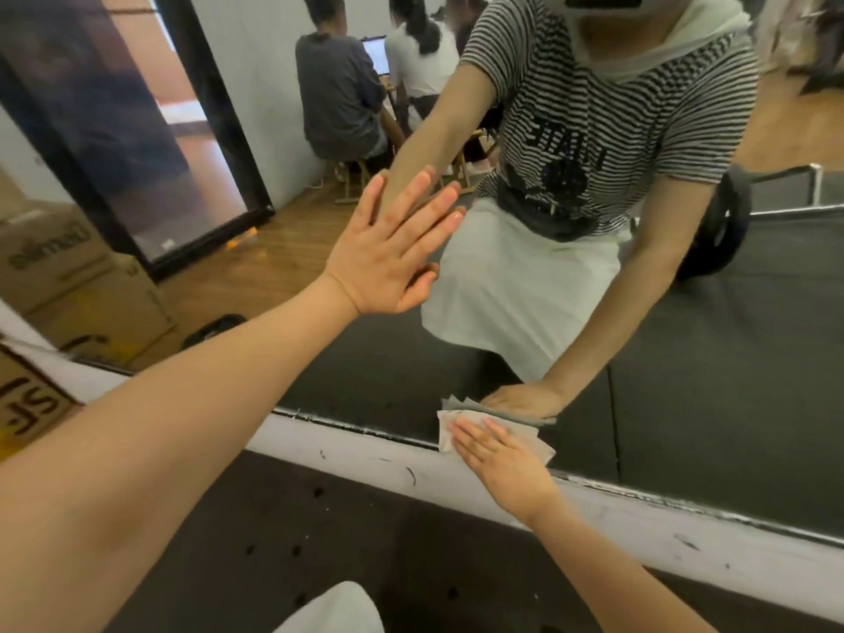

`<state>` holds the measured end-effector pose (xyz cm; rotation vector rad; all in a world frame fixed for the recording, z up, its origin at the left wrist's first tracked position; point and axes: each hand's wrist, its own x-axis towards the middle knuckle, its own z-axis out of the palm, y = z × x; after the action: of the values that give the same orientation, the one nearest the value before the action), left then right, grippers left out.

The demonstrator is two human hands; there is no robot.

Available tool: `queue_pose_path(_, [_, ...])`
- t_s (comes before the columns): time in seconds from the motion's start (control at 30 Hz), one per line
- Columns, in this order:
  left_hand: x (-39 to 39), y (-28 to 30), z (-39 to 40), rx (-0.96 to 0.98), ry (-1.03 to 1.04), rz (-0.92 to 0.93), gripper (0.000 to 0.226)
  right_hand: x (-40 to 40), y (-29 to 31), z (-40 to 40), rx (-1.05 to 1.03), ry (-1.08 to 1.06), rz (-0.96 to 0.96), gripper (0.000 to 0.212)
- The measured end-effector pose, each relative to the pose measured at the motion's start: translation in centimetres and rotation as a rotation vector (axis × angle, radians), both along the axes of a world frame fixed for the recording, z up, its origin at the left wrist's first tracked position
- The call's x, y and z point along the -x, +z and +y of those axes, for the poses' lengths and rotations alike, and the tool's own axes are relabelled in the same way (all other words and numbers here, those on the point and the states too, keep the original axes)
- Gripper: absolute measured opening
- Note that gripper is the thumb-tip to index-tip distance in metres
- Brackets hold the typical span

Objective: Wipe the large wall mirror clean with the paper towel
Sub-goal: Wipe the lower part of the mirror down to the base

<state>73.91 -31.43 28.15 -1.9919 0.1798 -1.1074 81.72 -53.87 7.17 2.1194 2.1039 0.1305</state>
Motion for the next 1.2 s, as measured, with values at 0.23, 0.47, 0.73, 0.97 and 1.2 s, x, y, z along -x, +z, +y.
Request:
queue_pose_path(0.23, [-0.3, -0.2, 0.5, 0.015, -0.002, 0.009, 0.074, 0.4, -0.7, 0.6, 0.070, -0.027, 0.001, 0.076])
queue_pose_path(0.47, [-0.2, 0.5, -0.1, 0.050, -0.024, 0.001, 0.060, 2.8, -2.0, 0.7, 0.191, -0.123, 0.040, 0.075])
queue_pose_path(0.73, [0.5, 0.6, -2.0, 0.192, -0.074, 0.032, 0.065, 3.1, 1.2, -0.4, -0.383, 0.032, -0.038, 0.081])
queue_pose_path(0.97, [7.1, -5.0, -3.0, 0.826, 0.160, -0.241, 0.069, 2.6, 11.7, 1.8, -0.895, 0.113, -0.049, 0.063])
queue_pose_path(1.2, [7.5, -11.6, -1.6, 1.236, 0.348, -0.106, 0.084, 0.8, 15.1, 5.2, -1.026, -0.025, -0.185, 0.064])
